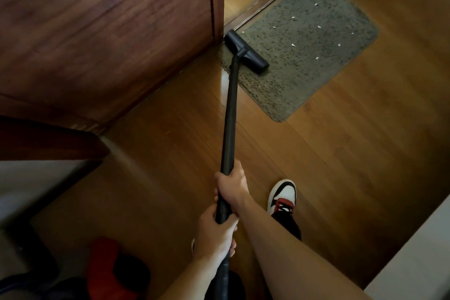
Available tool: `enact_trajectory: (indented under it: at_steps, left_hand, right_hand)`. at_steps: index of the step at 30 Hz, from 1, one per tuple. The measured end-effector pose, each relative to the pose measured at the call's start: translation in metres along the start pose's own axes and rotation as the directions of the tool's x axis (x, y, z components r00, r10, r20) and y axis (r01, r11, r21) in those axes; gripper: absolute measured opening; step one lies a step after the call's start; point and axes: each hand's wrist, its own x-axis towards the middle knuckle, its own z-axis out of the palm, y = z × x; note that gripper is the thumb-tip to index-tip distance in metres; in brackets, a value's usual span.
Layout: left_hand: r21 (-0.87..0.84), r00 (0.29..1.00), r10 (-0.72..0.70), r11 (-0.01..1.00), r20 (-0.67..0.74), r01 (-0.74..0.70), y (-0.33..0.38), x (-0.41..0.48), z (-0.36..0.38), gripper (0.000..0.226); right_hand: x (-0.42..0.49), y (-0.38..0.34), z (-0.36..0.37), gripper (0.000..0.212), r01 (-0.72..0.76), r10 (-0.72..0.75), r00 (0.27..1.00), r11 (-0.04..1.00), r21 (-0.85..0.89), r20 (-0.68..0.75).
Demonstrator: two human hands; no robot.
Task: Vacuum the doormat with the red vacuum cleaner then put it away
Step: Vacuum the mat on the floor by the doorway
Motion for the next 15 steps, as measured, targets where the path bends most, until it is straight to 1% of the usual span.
enact_trajectory:
  at_steps: [4,8,11,15]
  left_hand:
    - [-0.011,1.000,0.009,1.000,0.010,-0.009,0.018,0.001,0.026,0.007]
    - [-0.054,1.000,0.011,0.998,-0.002,-0.011,0.050,0.010,0.053,0.010]
    - [-0.084,1.000,0.016,0.996,-0.015,-0.018,0.073,0.016,0.069,0.011]
    - [-0.077,0.999,0.019,0.997,-0.047,-0.023,0.098,0.025,0.079,0.011]
  right_hand:
    - [0.012,-0.017,-0.028,0.041,-0.007,0.007,1.000,1.000,-0.013,0.006]
    - [0.035,-0.049,-0.053,0.039,0.007,-0.004,0.999,0.997,-0.074,0.032]
    - [0.050,-0.073,-0.064,0.039,0.007,0.000,0.997,0.996,-0.090,0.074]
    - [0.066,-0.095,-0.071,0.039,0.001,0.007,0.995,0.996,-0.084,0.098]
